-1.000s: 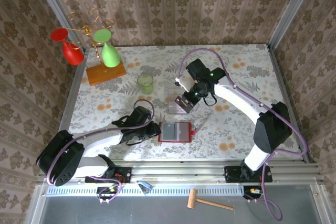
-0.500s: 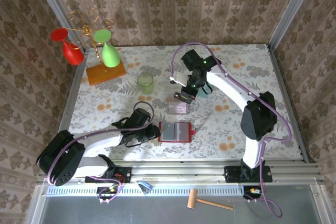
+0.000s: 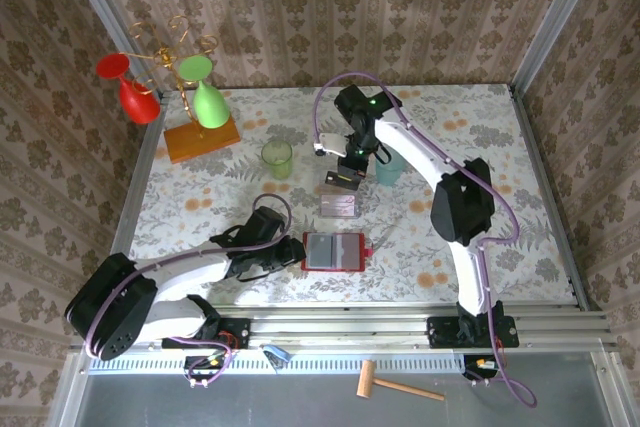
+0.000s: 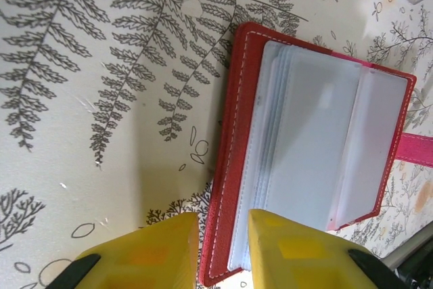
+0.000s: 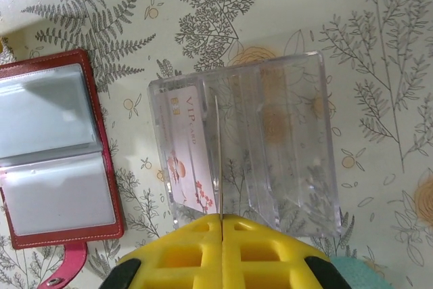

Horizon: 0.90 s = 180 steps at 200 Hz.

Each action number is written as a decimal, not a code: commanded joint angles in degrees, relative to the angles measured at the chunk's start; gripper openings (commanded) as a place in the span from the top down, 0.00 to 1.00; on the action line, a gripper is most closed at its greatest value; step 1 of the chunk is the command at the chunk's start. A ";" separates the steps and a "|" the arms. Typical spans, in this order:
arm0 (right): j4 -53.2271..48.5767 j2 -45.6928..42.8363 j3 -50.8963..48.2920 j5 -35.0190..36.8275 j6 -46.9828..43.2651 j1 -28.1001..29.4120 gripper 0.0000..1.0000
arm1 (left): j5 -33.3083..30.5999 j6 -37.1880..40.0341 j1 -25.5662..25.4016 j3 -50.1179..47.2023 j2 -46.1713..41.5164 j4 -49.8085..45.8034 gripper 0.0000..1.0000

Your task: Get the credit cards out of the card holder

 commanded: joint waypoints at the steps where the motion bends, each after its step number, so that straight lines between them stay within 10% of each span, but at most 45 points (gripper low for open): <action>1: -4.71 2.72 3.53 -1.65 -3.01 -0.32 1.00 | -0.51 -0.63 0.68 -0.24 -1.89 -2.99 0.74; 180: -14.92 10.60 18.84 -4.05 -6.77 -0.54 1.00 | -1.00 1.02 4.77 -0.94 -7.77 -10.03 0.73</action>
